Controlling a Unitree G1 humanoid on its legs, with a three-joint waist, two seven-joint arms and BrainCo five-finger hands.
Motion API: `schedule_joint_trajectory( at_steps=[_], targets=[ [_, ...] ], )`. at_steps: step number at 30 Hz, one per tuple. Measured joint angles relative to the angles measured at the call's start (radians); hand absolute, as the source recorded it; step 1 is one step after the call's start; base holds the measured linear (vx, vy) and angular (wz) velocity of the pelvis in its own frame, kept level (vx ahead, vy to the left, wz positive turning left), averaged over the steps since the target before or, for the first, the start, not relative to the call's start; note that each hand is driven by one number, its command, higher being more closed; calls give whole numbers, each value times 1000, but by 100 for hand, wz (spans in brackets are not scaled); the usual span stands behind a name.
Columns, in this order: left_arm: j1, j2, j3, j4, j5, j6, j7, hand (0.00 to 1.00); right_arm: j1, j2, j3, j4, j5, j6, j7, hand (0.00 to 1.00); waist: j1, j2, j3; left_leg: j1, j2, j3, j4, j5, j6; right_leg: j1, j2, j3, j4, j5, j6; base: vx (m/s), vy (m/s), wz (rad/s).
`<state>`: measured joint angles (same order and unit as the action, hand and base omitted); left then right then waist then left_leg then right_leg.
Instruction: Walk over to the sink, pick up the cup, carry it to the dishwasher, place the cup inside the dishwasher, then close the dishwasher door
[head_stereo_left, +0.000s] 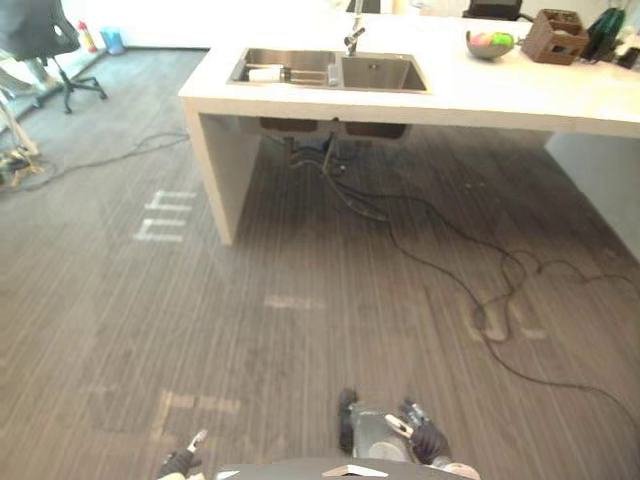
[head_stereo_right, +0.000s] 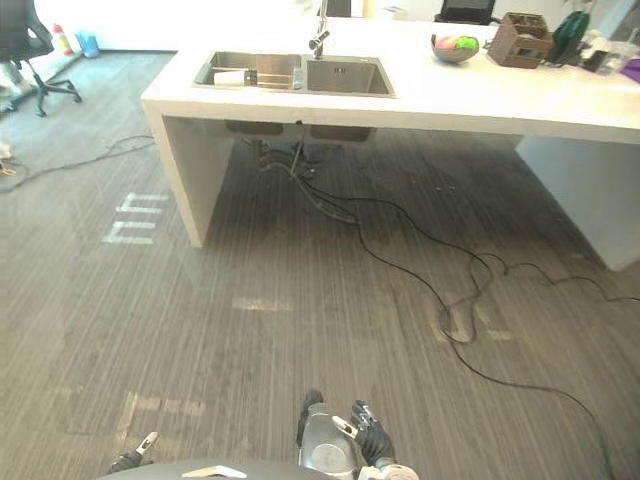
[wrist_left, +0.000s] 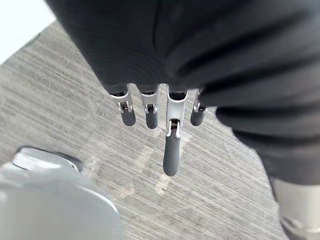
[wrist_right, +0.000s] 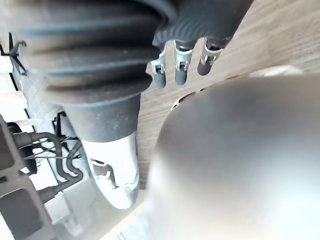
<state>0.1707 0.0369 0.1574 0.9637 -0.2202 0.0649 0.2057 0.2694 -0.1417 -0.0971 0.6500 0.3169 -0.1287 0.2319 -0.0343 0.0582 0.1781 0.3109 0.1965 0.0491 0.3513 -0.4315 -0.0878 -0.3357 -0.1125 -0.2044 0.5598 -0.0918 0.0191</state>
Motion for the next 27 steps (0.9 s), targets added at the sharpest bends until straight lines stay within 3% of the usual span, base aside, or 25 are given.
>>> schedule_joint_trajectory(
  at_steps=[1,2,4,5,6,7,8,10,12,14,15,17,18,19,20,21,23,24,26,27],
  targets=[
    [4,-5,3,-6,10,0,1,0,-7,2,-2,-9,12,15,-1,0,-1,5,-7,-11,8,-15,52,39,36,9,13,-2,21,-39,-8,387,-297,-9],
    [7,-9,10,-7,10,-1,2,0,-10,6,-2,-8,16,27,-2,0,-1,10,-12,-27,17,-28,100,66,42,24,25,-6,17,-53,-15,368,-305,-17],
    [11,-25,45,-7,26,-5,5,0,-22,14,0,-4,41,46,0,0,-1,35,-26,-134,58,-77,344,214,-3,90,76,-17,-42,-70,-35,330,-223,-22],
    [16,-42,66,-7,44,-13,6,0,-22,11,-8,17,69,28,21,0,1,55,-35,-215,95,-92,501,408,-36,156,126,-18,-114,-70,-41,414,-125,-28],
    [35,-54,88,-3,52,-34,8,0,-24,12,-25,75,73,-31,72,0,2,63,-37,-294,120,-82,664,441,-29,242,163,-6,-202,-58,-61,440,-90,-26],
    [36,-51,93,-2,64,-46,9,0,-26,11,-38,104,73,-70,101,0,0,61,-35,-337,117,-73,741,396,-12,279,173,0,-239,-55,-67,635,-99,-26],
    [32,-44,99,-8,111,-82,18,0,-24,9,-65,186,24,-134,132,0,6,37,-28,-443,69,-24,823,279,1,380,176,22,-327,-49,-76,447,-70,-23],
    [32,-43,96,-12,126,-99,30,0,-23,8,-72,240,5,-170,135,0,17,27,-26,-498,41,31,761,224,8,430,175,42,-373,-43,-83,415,-41,-43],
    [28,-43,98,-21,105,-110,21,0,-29,14,-83,268,-42,-213,125,0,38,23,-15,-551,21,147,478,171,35,482,170,82,-411,-44,-70,413,25,-63],
    [37,-45,111,-54,78,-113,4,0,-30,23,-83,267,-82,-237,124,0,40,-2,10,-551,-29,202,185,207,30,545,143,109,-426,-73,-53,392,93,-41],
    [41,-46,113,-66,54,-126,1,0,-29,33,-73,265,-90,-239,113,0,49,-15,16,-548,-67,199,-1,276,11,577,123,121,-441,-110,-46,383,162,-35],
    [56,-56,111,-88,26,-137,-2,0,-30,33,-37,246,-88,-232,83,0,66,-10,17,-558,-62,198,-153,326,6,627,118,146,-447,-160,-22,446,247,-34],
    [68,-56,112,-89,13,-151,-3,0,-32,35,2,224,-88,-209,60,0,75,-13,17,-568,-64,201,-136,424,31,661,108,170,-445,-201,-6,488,289,-28],
    [75,-38,99,-90,8,-174,-4,0,-56,43,30,223,-87,-178,39,0,84,-34,1,-576,-94,200,-91,463,66,669,84,209,-438,-242,-22,511,276,-27],
    [73,-26,85,-88,8,-191,0,0,-71,51,47,225,-86,-157,27,0,85,-55,1,-584,-110,197,-68,461,70,668,74,227,-428,-252,-34,622,303,-20],
    [60,-2,53,-80,12,-217,9,0,-116,63,80,230,-86,-112,5,0,84,-79,7,-588,-138,189,-31,453,104,668,57,261,-397,-238,-50,606,298,-4],
    [57,14,17,-73,34,-231,36,0,-145,82,102,231,-86,-46,-16,0,83,-87,0,-566,-176,188,-21,442,148,654,30,280,-316,-205,-36,540,285,16],
    [55,27,-10,-88,55,-240,76,0,-148,94,102,233,-85,0,-33,0,82,-103,-16,-539,-218,189,-17,398,168,627,-3,283,-204,-185,7,483,229,28],
    [61,24,-18,-151,80,-239,118,0,-148,93,102,236,-69,37,-51,0,83,-113,-30,-511,-246,190,-20,359,179,551,-22,289,-6,-136,144,414,180,21],
    [58,25,-41,-229,103,-237,155,0,-158,92,105,232,-46,61,-70,0,80,-124,-29,-481,-257,197,-23,329,182,451,-28,310,217,-56,279,401,167,6]
  ],
)
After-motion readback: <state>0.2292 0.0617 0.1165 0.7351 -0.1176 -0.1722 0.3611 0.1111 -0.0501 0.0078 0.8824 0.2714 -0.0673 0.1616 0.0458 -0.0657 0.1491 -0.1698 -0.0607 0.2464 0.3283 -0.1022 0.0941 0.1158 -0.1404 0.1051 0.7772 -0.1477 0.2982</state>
